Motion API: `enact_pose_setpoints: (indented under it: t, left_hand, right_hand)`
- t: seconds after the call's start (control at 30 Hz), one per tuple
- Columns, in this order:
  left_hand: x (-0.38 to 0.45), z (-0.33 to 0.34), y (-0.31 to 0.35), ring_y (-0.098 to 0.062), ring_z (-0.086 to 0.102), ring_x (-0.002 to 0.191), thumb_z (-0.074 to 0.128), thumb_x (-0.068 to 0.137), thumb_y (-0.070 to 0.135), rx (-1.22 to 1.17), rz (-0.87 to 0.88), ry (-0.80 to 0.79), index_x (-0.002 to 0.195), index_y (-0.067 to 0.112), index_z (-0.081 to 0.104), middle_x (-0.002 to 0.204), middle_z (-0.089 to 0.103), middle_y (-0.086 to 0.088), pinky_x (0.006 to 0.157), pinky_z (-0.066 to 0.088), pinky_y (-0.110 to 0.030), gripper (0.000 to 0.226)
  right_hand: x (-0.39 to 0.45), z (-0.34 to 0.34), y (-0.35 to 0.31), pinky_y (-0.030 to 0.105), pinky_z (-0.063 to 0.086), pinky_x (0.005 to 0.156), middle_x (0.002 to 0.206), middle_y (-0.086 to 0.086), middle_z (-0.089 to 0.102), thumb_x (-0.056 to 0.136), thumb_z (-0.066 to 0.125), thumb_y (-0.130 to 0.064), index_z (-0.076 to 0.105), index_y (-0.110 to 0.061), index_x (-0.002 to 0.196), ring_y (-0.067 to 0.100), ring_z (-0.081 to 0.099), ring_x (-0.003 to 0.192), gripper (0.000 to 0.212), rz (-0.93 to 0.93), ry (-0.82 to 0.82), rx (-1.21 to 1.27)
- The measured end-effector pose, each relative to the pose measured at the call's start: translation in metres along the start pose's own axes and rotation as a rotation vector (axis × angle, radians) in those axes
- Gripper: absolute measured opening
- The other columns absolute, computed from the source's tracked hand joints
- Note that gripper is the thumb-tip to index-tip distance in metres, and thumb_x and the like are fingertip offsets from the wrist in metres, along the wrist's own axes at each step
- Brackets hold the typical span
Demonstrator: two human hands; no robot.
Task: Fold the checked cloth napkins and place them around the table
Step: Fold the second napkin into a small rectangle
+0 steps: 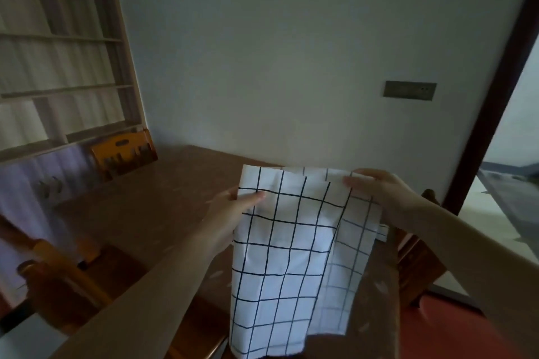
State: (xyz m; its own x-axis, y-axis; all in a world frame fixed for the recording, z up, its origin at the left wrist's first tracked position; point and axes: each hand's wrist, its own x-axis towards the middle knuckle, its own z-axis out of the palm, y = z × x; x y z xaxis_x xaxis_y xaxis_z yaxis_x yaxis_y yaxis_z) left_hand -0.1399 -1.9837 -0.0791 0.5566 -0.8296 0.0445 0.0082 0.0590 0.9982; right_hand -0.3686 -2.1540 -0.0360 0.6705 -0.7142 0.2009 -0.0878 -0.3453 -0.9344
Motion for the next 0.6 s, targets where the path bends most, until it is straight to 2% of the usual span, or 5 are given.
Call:
enact_pose_setpoints:
  t: [0.17, 0.3, 0.4, 0.5, 0.6]
  left_hand:
    - [0.009, -0.015, 0.000, -0.004, 0.059, 0.087, 0.073, 0.084, 0.031, -0.050, -0.004, 0.017, 0.102, -0.005, 0.065, 0.092, 0.068, 0.005, 0.067, 0.037, -0.024, 0.041]
    - [0.012, -0.019, 0.002, -0.002, 0.063, 0.080, 0.073, 0.085, 0.027, -0.029, -0.020, 0.023, 0.108, -0.007, 0.063, 0.091, 0.069, 0.005, 0.063, 0.040, -0.021, 0.043]
    - [0.012, -0.028, 0.008, -0.012, 0.067, 0.095, 0.073, 0.084, 0.033, -0.048, -0.011, 0.011, 0.097, 0.000, 0.066, 0.101, 0.072, -0.003, 0.078, 0.049, -0.024, 0.036]
    - [0.009, -0.038, 0.013, -0.032, 0.061, 0.119, 0.078, 0.075, 0.053, -0.103, -0.029, -0.053, 0.113, 0.013, 0.071, 0.122, 0.069, -0.012, 0.106, 0.043, -0.050, 0.056]
    - [0.002, -0.038, 0.024, -0.036, 0.067, 0.106, 0.060, 0.093, 0.024, -0.158, -0.051, -0.093, 0.114, 0.002, 0.069, 0.112, 0.071, -0.020, 0.098, 0.050, -0.047, 0.031]
  right_hand:
    - [-0.002, 0.019, 0.012, 0.041, 0.042, 0.105, 0.127, 0.005, 0.066, 0.072, 0.073, -0.060, 0.065, -0.015, 0.123, 0.021, 0.057, 0.123, 0.069, -0.016, -0.173, 0.164]
    - [0.001, 0.044, 0.006, 0.012, 0.051, 0.060, 0.080, -0.002, 0.076, 0.081, 0.077, -0.015, 0.072, -0.006, 0.095, 0.008, 0.072, 0.075, 0.017, -0.046, 0.057, 0.116]
    - [0.009, 0.046, 0.002, 0.018, 0.042, 0.041, 0.053, 0.000, 0.063, 0.077, 0.081, -0.018, 0.070, -0.001, 0.071, 0.010, 0.056, 0.044, 0.021, 0.001, 0.227, 0.091]
    - [0.012, 0.039, -0.004, 0.027, 0.055, 0.056, 0.062, 0.005, 0.072, 0.076, 0.081, -0.019, 0.074, -0.003, 0.073, 0.019, 0.069, 0.059, 0.017, 0.001, 0.168, 0.060]
    - [0.013, 0.031, -0.009, 0.042, 0.059, 0.081, 0.084, 0.013, 0.077, 0.077, 0.079, -0.018, 0.077, -0.005, 0.085, 0.030, 0.074, 0.081, 0.016, -0.019, 0.105, 0.050]
